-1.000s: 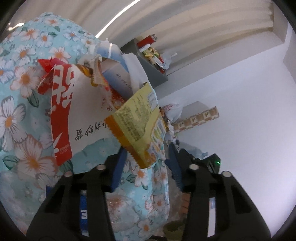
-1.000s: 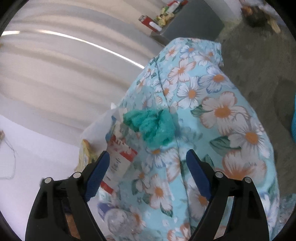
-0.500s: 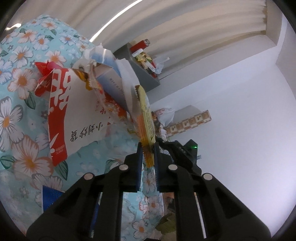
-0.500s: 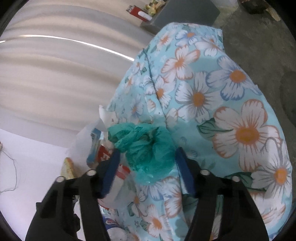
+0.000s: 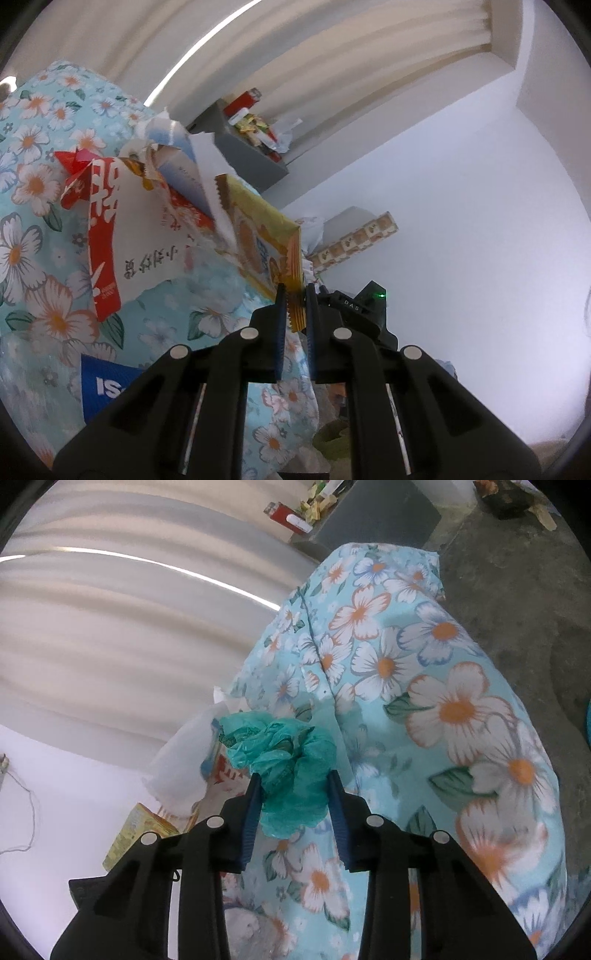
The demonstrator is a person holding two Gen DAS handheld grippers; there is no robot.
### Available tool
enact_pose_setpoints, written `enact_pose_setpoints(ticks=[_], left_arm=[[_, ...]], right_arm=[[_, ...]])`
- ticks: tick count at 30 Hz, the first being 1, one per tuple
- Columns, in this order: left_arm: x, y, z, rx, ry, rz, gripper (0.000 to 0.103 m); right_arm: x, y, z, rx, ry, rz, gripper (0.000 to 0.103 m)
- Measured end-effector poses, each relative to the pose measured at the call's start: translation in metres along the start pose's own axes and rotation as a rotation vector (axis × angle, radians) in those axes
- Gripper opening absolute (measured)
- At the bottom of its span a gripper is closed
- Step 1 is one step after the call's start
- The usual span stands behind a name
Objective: Collect trash
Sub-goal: 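Carry the yellow bag and teal bag toward the blue wastebasket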
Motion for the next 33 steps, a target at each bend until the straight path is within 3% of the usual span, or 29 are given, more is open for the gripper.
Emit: enact_pose_setpoints(ticks=[6,8,15,22,33], left_arm=[[0.027,0.005,0.009,-0.004,-0.080,0.036,0.006],[0.038,0.005,0.012,-0.014,-0.107,0.045,0.000],[0.051,-0.010,0.018,-0.050,-0.127,0.019,0.000],[0.056,-0.021,0.022,-0.057,-0.134,-0.004,0.000],[0.095,-0.035,0.019,-0.061,-0.243,0.023,0.000]], right_arm=[[-0.001,0.027,0.022,0.042,-0.010,-0.023,0.034],[0.000,0.036,0.030,0.060,-0.016,-0.031,0.034],[0.010,0.061,0.050,0.094,-0.036,-0.071,0.034],[0.020,0.072,0.053,0.109,-0.044,-0.097,0.034],[0.031,0.097,0.060,0.137,-0.046,-0.137,0.034]])
Point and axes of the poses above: each gripper's, at about its wrist camera, not at the fingertips, and y roughly against the way its jaws point, x to its right, z to its underside, the point moved 4 cm from there along -y, roughly the way its jaws point, and after that the axes turned 11 degrees about -x, right-handed, at the moved point
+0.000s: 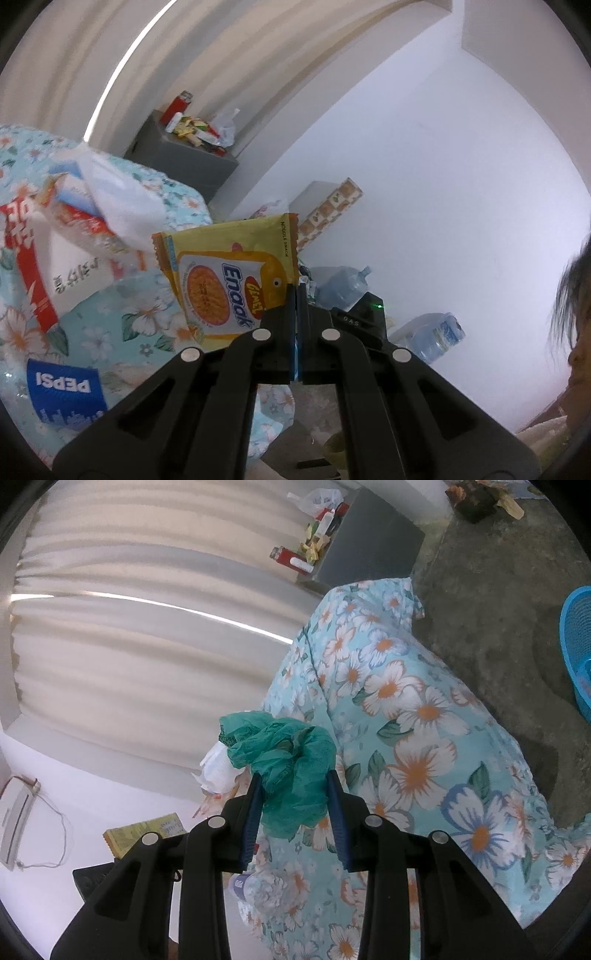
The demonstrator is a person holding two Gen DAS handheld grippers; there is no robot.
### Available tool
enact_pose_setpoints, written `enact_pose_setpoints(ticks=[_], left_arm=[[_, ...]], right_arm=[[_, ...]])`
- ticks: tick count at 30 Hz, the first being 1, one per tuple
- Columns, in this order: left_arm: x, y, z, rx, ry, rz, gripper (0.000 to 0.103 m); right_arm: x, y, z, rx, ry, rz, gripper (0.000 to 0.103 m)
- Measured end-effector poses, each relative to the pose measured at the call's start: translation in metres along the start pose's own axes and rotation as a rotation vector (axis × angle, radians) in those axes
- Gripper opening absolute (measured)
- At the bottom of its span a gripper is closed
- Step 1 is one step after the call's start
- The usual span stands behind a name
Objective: Collect trash
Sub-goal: 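Carry the yellow bag and teal bag toward the blue wastebasket, then open both tools to drop the bags into the wastebasket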
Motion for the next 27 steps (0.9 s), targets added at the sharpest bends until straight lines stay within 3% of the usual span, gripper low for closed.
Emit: enact_pose_setpoints(ticks=[7,14,22,27], left_arm=[[0.014,-0.032,-0.010,-0.046,-0.034,0.035,0.000],[0.031,-0.105,-0.019,-0.182,-0.075,0.093,0.000],[0.075,-0.258,-0.007,-0.464,-0.185,0.113,0.000],[0.083,-0.372,0.013,-0.645,-0.249,0.042,0.000]], right_arm=[[0.017,0.038,0.001,0.049,-0.021,-0.005,0.034],[0.064,0.117,0.000,0.214,-0.110,0.063,0.034],[0.153,0.199,0.007,0.416,-0.315,0.266,0.034],[0.212,0.214,0.008,0.456,-0.456,0.283,0.034]])
Point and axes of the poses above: each gripper's, at about its wrist camera, not at the fingertips, and y roughly against the way its jaws point, x to its right, z to its underside, the point moved 4 cm from there along -y, roughly the way its jaws point, and after that the axes turned 11 degrees about -x, right-handed, at the moved point
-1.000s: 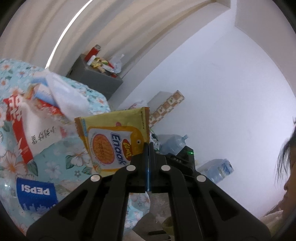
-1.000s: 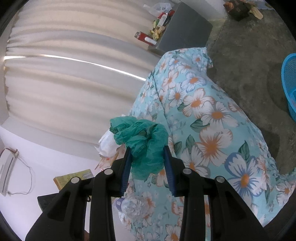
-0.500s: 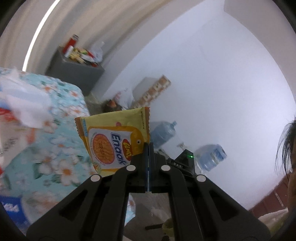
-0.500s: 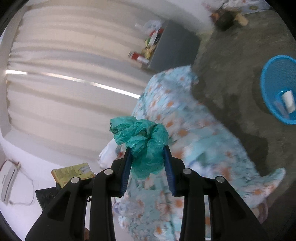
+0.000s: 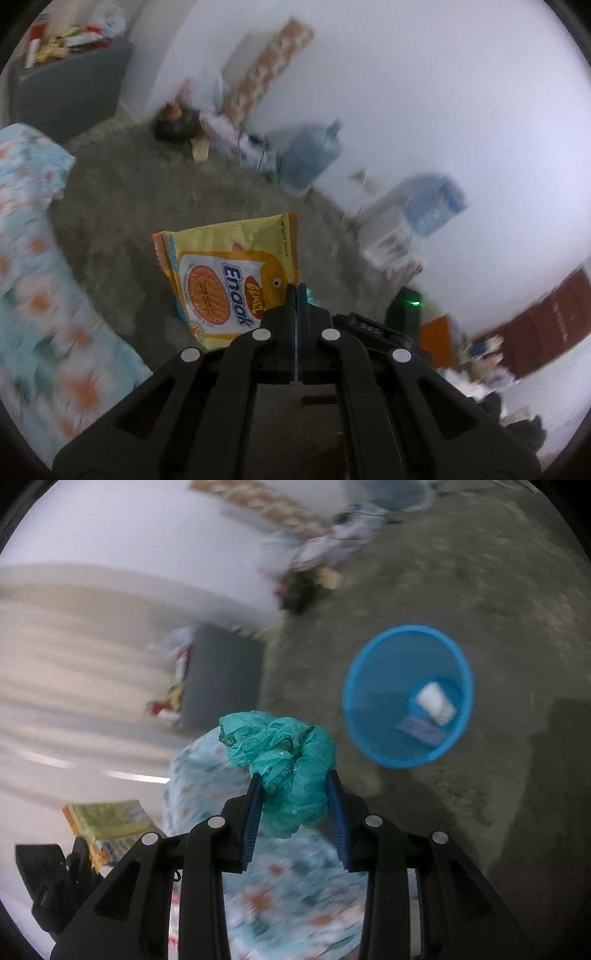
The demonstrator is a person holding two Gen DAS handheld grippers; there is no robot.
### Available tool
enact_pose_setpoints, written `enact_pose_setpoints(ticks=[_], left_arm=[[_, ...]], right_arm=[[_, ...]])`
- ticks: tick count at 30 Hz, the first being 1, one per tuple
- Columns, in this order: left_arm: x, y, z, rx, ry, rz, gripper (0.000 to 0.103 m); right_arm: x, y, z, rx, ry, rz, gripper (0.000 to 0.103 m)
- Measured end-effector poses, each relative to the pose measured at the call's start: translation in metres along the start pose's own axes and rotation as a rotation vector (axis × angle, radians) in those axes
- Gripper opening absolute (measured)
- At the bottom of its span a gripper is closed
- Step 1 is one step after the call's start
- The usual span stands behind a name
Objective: Collect trash
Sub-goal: 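Open both tools to drop the bags into the wastebasket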
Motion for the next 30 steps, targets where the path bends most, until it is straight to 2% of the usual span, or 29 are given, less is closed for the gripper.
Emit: enact_pose_setpoints(ticks=[5,8,9,10,11,12,14,17,22,25,30], left_arm=[[-0.013,-0.089,-0.034,-0.122,-0.014,-0.051,0.000],[-0.019,-0.136,-0.052,-0.189,-0.039,-0.066,0.000],[-0.024,-0.157,-0.057,-0.230,-0.047,-0.085,0.007],[-0.029,-0.170,-0.059,-0.253,-0.043,-0.114,0.014],[-0.036,-0.181,-0.062,-0.262,-0.029,-0.150,0.031],[-0.043,-0.191,-0.066,-0.257,-0.011,-0.184,0.039],[-0.053,-0.201,-0.068,-0.246,0.016,-0.220,0.039],[-0.050,-0.199,-0.063,-0.236,0.031,-0.203,0.041],[-0.028,-0.164,-0.058,-0.165,-0.033,-0.214,0.047],[-0.010,-0.132,-0.055,-0.115,-0.040,-0.209,0.052],[0.017,-0.072,-0.042,-0.036,-0.083,-0.229,0.060]], right_arm=[[0.038,-0.032,-0.032,0.011,-0.107,0.033,0.036],[0.056,-0.051,-0.055,0.014,-0.145,0.061,0.047],[0.064,-0.060,-0.064,0.016,-0.157,0.072,0.056],[0.076,-0.068,-0.071,0.024,-0.180,0.100,0.060],[0.085,-0.075,-0.076,0.021,-0.203,0.131,0.061],[0.096,-0.080,-0.079,0.011,-0.225,0.156,0.061],[0.110,-0.081,-0.077,0.002,-0.275,0.160,0.061],[0.109,-0.075,-0.065,0.014,-0.263,0.134,0.061],[0.095,-0.060,-0.047,0.038,-0.197,0.141,0.061],[0.081,-0.051,-0.037,0.039,-0.142,0.147,0.061],[0.029,-0.032,-0.018,0.046,-0.004,0.177,0.065]])
Point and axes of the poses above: each gripper's, at about its wrist camera, not at the fingertips, and y roughly against the way its jaws point, x to its right, z to its underside, the point moved 4 cm from there along -y, roughly the way its jaws point, and after that the axes turned 11 degrees about -x, right-handed, at the moved point
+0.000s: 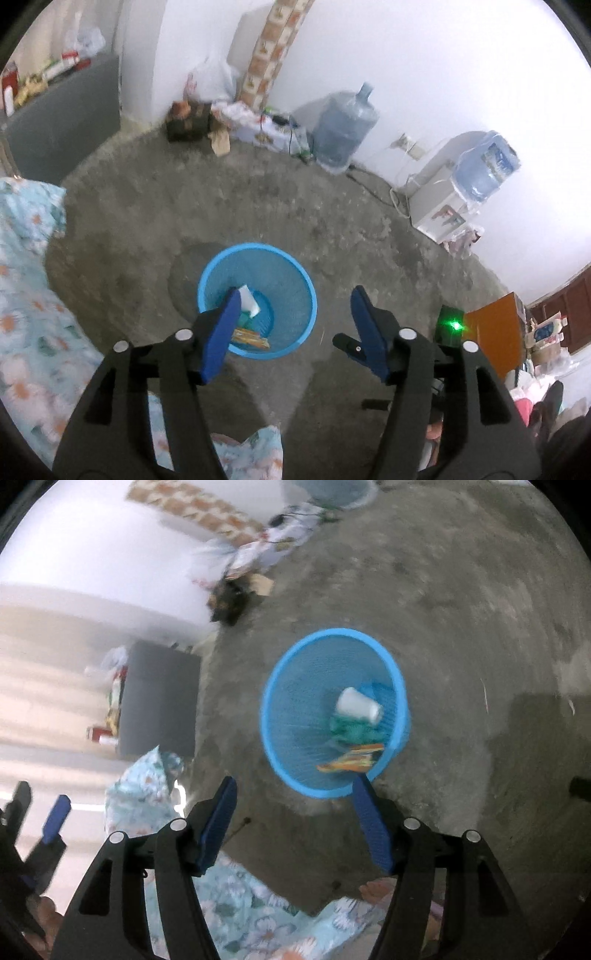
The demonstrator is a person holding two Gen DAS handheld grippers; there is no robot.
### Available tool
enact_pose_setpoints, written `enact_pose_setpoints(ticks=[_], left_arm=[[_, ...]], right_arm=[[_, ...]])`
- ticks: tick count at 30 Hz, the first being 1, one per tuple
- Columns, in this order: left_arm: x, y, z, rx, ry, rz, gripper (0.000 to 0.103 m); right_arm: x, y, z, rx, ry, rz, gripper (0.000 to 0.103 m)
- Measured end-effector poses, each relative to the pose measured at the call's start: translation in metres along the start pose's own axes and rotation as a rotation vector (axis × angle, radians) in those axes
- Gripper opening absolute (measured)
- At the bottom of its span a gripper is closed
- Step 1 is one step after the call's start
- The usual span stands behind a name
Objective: Collect trash
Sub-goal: 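Open both tools to drop the bags into the wastebasket, then move both tools back over the bed toward the tissues and box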
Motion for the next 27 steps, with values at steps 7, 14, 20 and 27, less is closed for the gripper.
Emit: enact_pose_setpoints(ticks=[7,14,20,27], left_arm=[[0.001,0.095,0.037,0.085,-0.001,-0.055,0.067],[-0.017,0.189,0.087,0.183,0.061,-0.126,0.073],[-0.041,0.254,0.130,0.280,0.129,-0.210,0.077],[-0.080,0.310,0.180,0.386,0.242,-0.298,0.082]], right_arm=[[-0.084,0.039,0.034,0.057,0.240,0.001,0.073],[-0.163,0.060,0.090,0.058,0.484,0.001,0.074],[-0.212,0.064,0.139,0.070,0.668,0.010,0.079],[-0.249,0.057,0.190,0.062,0.817,0.035,0.088]])
Point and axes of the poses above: each gripper's, at about its wrist camera, not at the fingertips, and y roughly against the way its jaws point, x to its right, z to its underside, the point moved 4 cm from there along -y, roughly the way its jaws point, and after that the axes turned 11 degrees about -x, right-handed, at the moved point
